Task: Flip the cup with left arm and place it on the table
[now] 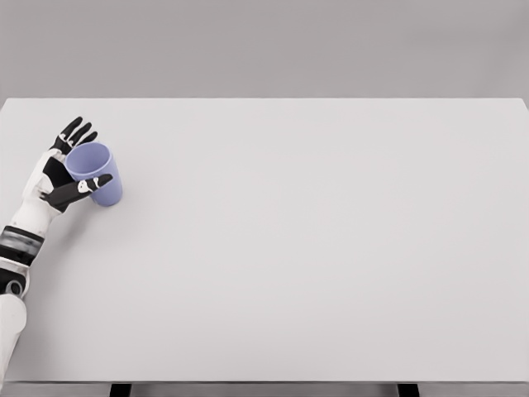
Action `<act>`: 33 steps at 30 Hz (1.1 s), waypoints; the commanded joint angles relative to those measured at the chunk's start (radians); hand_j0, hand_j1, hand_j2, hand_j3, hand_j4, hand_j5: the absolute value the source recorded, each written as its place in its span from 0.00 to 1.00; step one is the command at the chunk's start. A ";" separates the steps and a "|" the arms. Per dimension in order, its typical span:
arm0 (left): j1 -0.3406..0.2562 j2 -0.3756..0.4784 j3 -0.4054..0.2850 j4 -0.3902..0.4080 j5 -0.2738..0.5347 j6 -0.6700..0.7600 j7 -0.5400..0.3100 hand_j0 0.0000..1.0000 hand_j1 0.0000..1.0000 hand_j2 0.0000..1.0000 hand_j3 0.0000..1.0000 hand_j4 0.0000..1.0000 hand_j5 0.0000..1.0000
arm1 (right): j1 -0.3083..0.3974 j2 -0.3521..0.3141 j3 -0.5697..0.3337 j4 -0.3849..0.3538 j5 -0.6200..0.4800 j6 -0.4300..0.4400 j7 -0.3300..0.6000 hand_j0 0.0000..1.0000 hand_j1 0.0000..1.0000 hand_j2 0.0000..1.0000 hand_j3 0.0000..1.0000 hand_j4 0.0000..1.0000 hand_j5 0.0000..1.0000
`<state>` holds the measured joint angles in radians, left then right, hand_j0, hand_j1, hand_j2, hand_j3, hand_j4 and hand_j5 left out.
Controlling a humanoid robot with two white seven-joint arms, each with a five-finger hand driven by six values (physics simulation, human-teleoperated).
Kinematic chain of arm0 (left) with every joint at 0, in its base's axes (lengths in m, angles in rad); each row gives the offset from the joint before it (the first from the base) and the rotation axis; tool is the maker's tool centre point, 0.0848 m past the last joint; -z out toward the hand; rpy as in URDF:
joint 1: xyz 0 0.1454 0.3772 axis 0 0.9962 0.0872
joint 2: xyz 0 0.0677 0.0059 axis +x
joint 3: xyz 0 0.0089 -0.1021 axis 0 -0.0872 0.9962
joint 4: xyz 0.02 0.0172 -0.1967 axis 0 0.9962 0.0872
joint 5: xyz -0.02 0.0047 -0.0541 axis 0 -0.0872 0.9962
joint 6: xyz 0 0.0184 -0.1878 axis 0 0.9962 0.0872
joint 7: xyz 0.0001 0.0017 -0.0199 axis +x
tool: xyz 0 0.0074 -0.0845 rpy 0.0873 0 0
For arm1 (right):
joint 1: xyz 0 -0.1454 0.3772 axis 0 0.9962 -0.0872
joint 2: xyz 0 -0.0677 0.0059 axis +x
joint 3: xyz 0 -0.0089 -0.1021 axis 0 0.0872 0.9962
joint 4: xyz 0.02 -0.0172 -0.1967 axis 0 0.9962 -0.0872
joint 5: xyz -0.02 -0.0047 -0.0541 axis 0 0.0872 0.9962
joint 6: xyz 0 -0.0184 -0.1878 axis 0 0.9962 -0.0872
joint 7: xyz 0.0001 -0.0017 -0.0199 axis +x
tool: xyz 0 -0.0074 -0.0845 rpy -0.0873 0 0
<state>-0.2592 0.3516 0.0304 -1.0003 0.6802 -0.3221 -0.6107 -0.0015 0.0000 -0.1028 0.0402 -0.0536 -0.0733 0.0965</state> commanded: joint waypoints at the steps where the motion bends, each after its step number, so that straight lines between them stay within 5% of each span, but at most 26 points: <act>1: 0.000 0.001 0.000 -0.008 0.006 0.000 0.000 1.00 1.00 1.00 1.00 1.00 1.00 | 0.000 0.000 0.000 0.000 0.000 0.000 0.000 1.00 1.00 1.00 1.00 1.00 1.00; 33: 0.037 0.007 0.016 -0.055 0.006 -0.028 0.000 1.00 1.00 1.00 1.00 1.00 1.00 | 0.000 0.000 0.000 0.000 0.000 0.000 0.000 1.00 1.00 1.00 1.00 1.00 1.00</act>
<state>-0.2194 0.3580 0.0450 -1.0513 0.6811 -0.3496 -0.6106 -0.0015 0.0000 -0.1028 0.0403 -0.0536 -0.0733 0.0965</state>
